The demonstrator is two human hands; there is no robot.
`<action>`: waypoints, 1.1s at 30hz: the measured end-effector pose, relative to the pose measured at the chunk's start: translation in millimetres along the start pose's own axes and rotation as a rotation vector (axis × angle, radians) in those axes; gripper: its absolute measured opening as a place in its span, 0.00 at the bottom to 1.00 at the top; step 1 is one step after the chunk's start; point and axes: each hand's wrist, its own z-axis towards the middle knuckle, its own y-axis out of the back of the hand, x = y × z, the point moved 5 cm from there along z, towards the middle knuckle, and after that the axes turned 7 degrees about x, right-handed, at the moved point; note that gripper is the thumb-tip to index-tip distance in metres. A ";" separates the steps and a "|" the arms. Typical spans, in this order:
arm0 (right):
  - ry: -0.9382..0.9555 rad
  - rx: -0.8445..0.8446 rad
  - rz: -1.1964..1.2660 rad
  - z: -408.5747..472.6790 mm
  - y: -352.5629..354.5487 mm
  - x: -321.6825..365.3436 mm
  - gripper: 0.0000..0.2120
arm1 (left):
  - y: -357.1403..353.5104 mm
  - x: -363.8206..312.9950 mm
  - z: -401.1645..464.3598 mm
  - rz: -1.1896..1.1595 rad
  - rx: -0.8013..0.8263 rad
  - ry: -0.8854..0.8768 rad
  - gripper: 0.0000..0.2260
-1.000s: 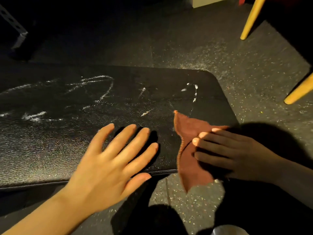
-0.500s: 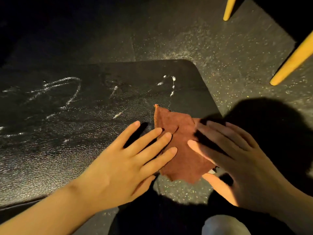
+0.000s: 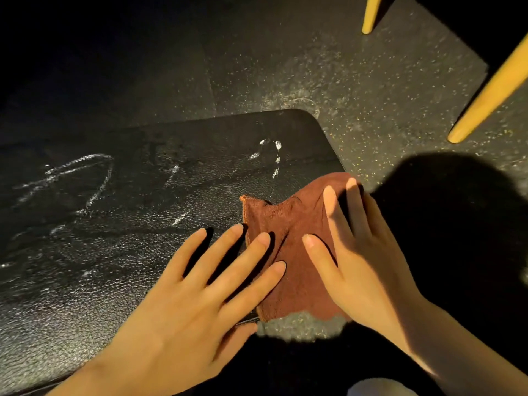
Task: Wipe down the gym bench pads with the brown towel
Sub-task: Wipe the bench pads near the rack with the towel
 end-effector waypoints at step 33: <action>0.151 0.174 -0.057 168.9 12.6 35.1 0.29 | -2.4 10.1 -15.1 -0.055 0.071 0.250 0.34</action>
